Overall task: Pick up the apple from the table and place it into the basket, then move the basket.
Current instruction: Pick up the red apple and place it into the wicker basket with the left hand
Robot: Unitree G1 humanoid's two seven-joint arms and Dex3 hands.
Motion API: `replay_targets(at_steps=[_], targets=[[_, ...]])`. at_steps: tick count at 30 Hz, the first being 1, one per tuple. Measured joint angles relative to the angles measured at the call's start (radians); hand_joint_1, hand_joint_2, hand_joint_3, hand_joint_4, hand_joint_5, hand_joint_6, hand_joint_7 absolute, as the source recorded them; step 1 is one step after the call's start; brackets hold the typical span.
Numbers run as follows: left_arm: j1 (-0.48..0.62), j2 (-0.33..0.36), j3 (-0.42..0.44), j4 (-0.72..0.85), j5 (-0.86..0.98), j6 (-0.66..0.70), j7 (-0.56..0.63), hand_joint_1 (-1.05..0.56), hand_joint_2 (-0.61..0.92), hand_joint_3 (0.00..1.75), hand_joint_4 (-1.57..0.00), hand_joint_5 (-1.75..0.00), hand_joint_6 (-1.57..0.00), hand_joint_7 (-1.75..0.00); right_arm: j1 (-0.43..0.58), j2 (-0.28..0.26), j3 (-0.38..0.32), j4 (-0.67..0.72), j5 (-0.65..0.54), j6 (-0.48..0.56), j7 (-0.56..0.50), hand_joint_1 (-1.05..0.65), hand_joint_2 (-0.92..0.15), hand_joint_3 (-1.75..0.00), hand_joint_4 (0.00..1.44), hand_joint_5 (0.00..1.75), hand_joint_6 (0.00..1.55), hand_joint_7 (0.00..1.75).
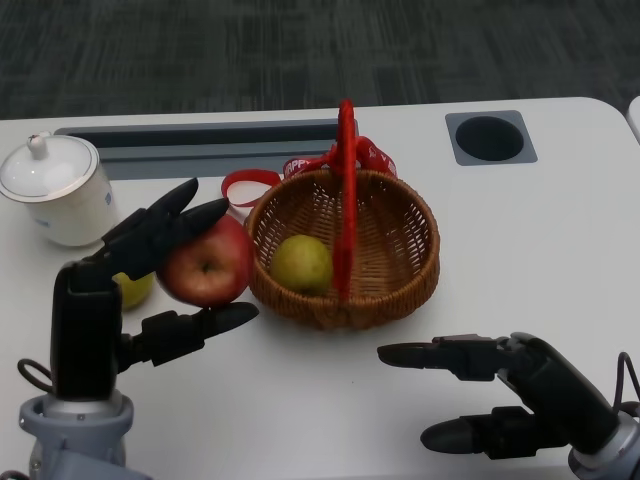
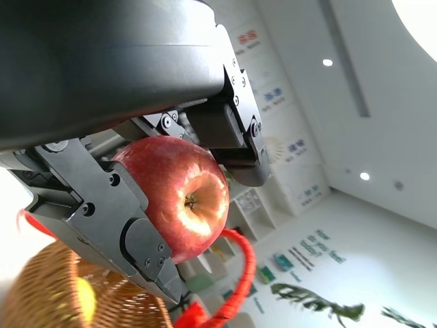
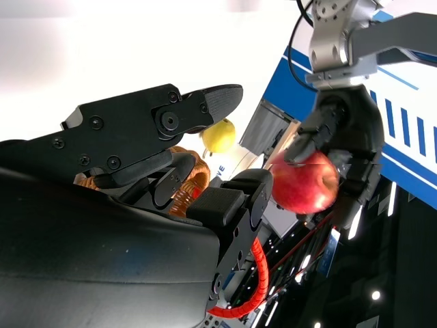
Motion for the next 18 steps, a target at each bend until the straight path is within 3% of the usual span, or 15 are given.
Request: replay_targets(at_steps=[11,18], targets=[[-0.095,-0.043,-0.023,-0.025,-0.040,0.059,-0.114,-0.11,0.77,0.00,-1.27,-0.04,-1.17,-0.01,0.002,0.001,0.000,-0.007,-0.018,0.005,-0.006,-0.51,-0.92,-0.03,0.79,0.01,0.70,0.00],[-0.187,-0.075,-0.033,0.089,-0.073,0.081,-0.163,-0.07,0.78,0.00,-1.27,-0.03,-1.17,-0.01,0.016,0.002,0.000,-0.017,-0.029,0.013,-0.015,-0.51,-0.92,-0.03,0.79,0.00,0.71,0.00]])
